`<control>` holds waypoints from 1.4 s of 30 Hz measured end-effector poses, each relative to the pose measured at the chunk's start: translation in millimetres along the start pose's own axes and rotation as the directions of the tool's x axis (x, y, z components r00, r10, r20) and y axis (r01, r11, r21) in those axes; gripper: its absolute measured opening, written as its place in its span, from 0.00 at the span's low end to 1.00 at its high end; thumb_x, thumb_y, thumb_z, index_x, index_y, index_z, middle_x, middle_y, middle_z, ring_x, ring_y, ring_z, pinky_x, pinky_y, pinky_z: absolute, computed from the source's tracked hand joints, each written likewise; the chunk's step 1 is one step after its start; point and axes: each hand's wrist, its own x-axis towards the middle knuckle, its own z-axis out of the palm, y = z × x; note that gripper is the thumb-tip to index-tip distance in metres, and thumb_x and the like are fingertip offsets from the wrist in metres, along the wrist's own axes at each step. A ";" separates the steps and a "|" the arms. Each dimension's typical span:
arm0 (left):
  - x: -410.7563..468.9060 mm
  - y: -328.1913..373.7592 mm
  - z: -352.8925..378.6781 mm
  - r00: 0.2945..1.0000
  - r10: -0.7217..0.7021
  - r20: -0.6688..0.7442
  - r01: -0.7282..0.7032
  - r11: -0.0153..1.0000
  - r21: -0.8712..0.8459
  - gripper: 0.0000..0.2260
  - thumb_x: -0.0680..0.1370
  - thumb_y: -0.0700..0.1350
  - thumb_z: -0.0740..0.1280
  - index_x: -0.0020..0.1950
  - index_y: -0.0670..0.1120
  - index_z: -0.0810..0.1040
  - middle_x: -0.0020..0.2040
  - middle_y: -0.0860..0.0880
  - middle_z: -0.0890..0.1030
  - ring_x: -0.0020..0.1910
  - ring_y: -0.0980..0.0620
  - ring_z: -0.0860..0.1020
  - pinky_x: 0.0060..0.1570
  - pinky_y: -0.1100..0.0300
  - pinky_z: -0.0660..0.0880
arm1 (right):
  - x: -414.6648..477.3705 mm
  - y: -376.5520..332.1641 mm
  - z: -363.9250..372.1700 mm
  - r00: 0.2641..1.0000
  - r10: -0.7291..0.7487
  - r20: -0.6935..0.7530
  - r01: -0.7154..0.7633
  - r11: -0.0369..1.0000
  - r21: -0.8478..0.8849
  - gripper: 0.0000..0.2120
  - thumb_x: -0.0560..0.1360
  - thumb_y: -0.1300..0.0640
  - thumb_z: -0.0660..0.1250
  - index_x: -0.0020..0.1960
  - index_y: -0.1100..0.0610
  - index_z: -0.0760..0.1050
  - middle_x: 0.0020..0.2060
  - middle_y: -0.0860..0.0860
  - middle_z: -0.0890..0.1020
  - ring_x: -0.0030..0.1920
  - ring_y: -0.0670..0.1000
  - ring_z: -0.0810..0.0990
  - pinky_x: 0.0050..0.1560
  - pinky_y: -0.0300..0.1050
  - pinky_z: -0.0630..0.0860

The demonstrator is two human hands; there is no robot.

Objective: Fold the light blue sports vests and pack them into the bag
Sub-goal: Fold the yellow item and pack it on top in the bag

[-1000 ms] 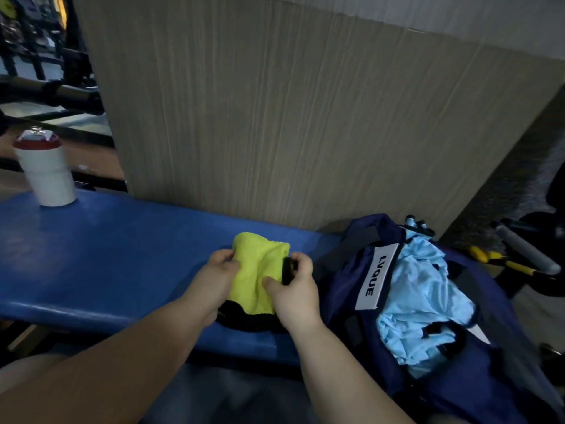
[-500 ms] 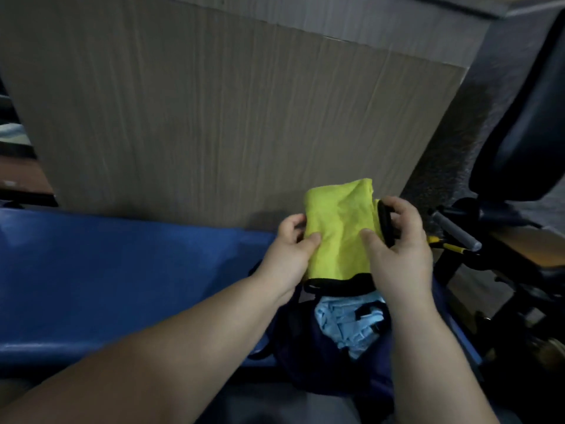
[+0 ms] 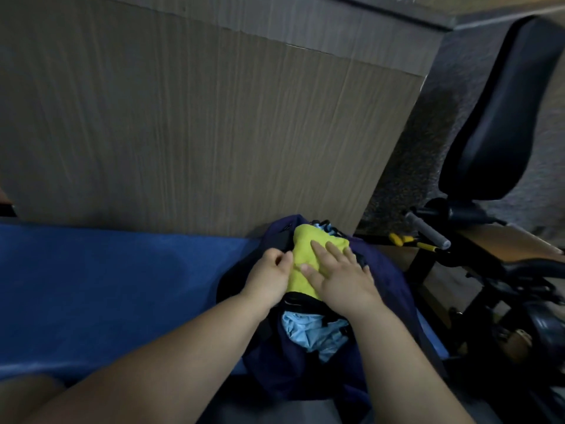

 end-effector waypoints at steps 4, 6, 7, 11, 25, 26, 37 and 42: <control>2.5 -10.5 -3.2 1.000 0.023 0.008 -0.024 0.986 0.163 0.14 0.83 0.53 0.56 0.56 0.45 0.75 0.53 0.45 0.79 0.52 0.46 0.77 0.53 0.52 0.74 | -0.7 10.4 7.2 1.000 0.027 -0.016 -0.027 0.999 0.044 0.34 0.76 0.29 0.49 0.78 0.36 0.43 0.80 0.42 0.49 0.79 0.54 0.42 0.76 0.62 0.41; 3.2 -15.9 -6.4 0.995 0.083 -0.048 -0.059 0.924 0.377 0.13 0.83 0.53 0.55 0.56 0.49 0.76 0.57 0.47 0.79 0.57 0.45 0.74 0.57 0.52 0.72 | -0.5 14.3 7.6 0.999 0.033 -0.013 -0.031 0.996 0.084 0.34 0.77 0.29 0.50 0.78 0.36 0.41 0.80 0.42 0.50 0.79 0.55 0.42 0.77 0.61 0.41; 2.4 -19.4 -9.6 0.986 0.131 -0.106 -0.063 0.868 0.493 0.12 0.82 0.54 0.55 0.58 0.52 0.75 0.60 0.50 0.77 0.61 0.46 0.71 0.59 0.52 0.69 | -0.8 15.1 7.8 0.999 0.029 -0.013 -0.028 0.995 0.099 0.34 0.77 0.30 0.50 0.78 0.35 0.41 0.80 0.43 0.51 0.79 0.55 0.42 0.77 0.61 0.41; 4.3 -33.3 -27.6 0.952 0.206 -0.225 -0.037 0.812 0.583 0.19 0.79 0.60 0.60 0.68 0.56 0.68 0.70 0.55 0.68 0.71 0.49 0.61 0.66 0.48 0.59 | -1.3 15.6 10.2 1.000 0.008 -0.013 -0.007 0.997 0.072 0.32 0.78 0.31 0.49 0.77 0.34 0.39 0.80 0.43 0.50 0.79 0.54 0.41 0.77 0.59 0.40; 5.2 -41.2 -20.5 0.983 0.181 0.029 -0.176 0.886 0.429 0.18 0.77 0.57 0.66 0.62 0.50 0.69 0.55 0.51 0.75 0.56 0.49 0.75 0.53 0.56 0.73 | 1.0 24.8 19.1 0.998 -0.017 -0.055 0.027 0.985 0.173 0.28 0.81 0.36 0.53 0.78 0.34 0.46 0.79 0.43 0.52 0.80 0.51 0.43 0.78 0.55 0.41; 4.8 -40.0 -17.9 0.987 0.146 0.073 -0.162 0.917 0.364 0.16 0.77 0.55 0.67 0.60 0.50 0.71 0.54 0.52 0.76 0.55 0.51 0.76 0.53 0.57 0.73 | 1.7 26.4 19.7 0.998 -0.016 -0.056 0.026 0.980 0.197 0.28 0.81 0.37 0.53 0.78 0.34 0.47 0.79 0.43 0.52 0.80 0.51 0.43 0.78 0.54 0.42; 1.1 -31.0 -17.4 0.963 -0.056 0.265 0.020 0.991 0.136 0.16 0.75 0.50 0.70 0.61 0.51 0.75 0.54 0.54 0.79 0.53 0.54 0.77 0.55 0.60 0.75 | 4.0 31.7 23.6 0.998 -0.050 -0.046 0.062 0.942 0.329 0.26 0.81 0.41 0.56 0.77 0.35 0.52 0.79 0.44 0.54 0.79 0.50 0.43 0.78 0.54 0.45; 5.4 -31.6 -16.7 0.975 -0.022 0.221 -0.049 0.950 0.309 0.10 0.72 0.52 0.71 0.46 0.47 0.79 0.46 0.50 0.81 0.46 0.51 0.79 0.46 0.60 0.75 | 2.7 34.0 25.7 0.997 -0.061 -0.050 0.075 0.928 0.366 0.26 0.81 0.41 0.58 0.76 0.34 0.53 0.79 0.43 0.54 0.79 0.50 0.43 0.78 0.54 0.46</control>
